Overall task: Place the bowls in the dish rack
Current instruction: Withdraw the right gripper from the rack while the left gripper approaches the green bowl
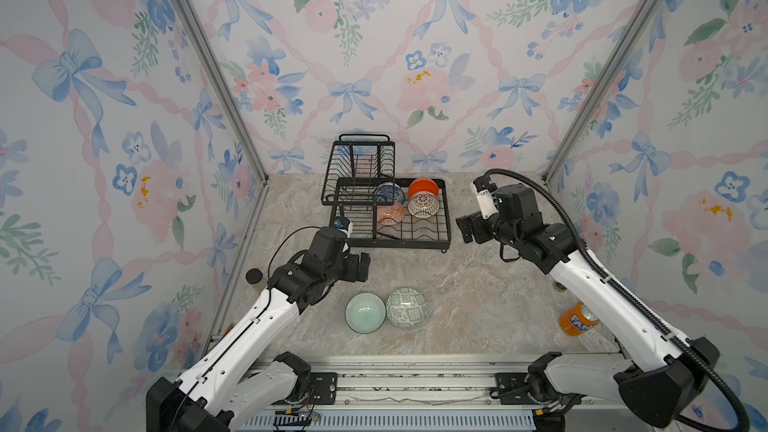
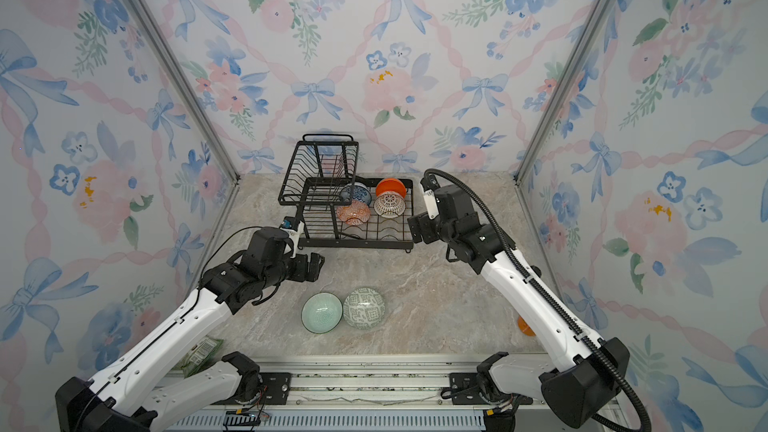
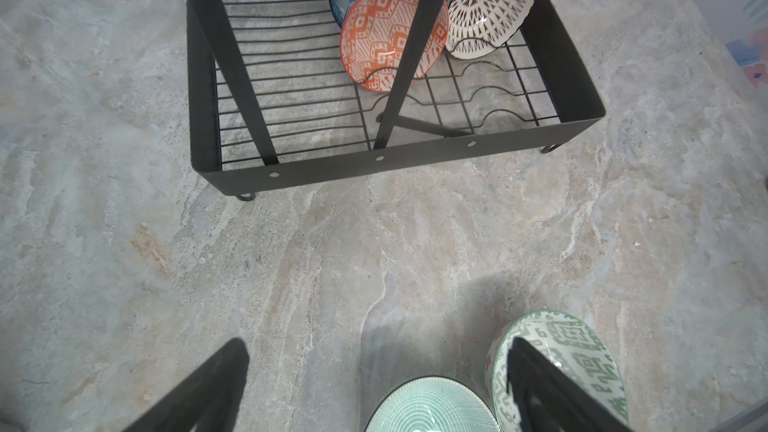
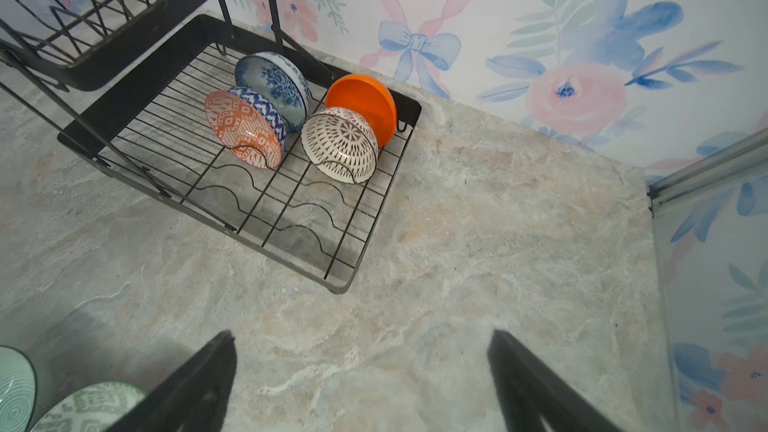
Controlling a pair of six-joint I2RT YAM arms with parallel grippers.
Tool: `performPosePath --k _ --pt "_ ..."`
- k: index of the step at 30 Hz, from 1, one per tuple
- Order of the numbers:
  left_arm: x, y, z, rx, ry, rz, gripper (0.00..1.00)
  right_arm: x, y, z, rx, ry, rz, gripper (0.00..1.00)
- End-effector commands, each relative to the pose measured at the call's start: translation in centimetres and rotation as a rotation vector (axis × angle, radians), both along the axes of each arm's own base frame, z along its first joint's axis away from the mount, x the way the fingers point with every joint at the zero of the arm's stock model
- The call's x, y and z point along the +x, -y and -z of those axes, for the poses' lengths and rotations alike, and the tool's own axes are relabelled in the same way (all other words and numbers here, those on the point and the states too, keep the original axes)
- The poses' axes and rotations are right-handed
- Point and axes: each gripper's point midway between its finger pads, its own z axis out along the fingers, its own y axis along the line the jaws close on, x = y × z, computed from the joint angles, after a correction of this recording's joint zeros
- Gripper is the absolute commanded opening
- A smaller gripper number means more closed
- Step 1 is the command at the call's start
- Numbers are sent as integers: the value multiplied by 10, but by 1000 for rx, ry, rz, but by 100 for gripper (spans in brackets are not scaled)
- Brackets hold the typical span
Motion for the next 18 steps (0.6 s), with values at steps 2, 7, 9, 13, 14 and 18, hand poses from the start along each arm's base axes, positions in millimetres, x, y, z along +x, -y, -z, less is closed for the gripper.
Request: performPosePath --k 2,7,9,13,14,18 --pt "-13 -8 3 -4 -27 -33 98 -24 15 13 17 -112 16 97" --pt "-13 -2 14 -14 -80 -30 98 -22 14 17 45 -106 14 97" --pt "-14 0 15 -26 -85 -41 98 -21 13 20 50 -110 11 97" --pt "-18 0 15 -65 -96 -83 98 -18 13 24 53 -121 9 97" --pt "-20 -1 17 -74 -104 -95 98 -17 13 23 54 -120 7 97" --pt "-30 -7 32 -96 -146 -169 98 -14 13 27 60 -128 7 97"
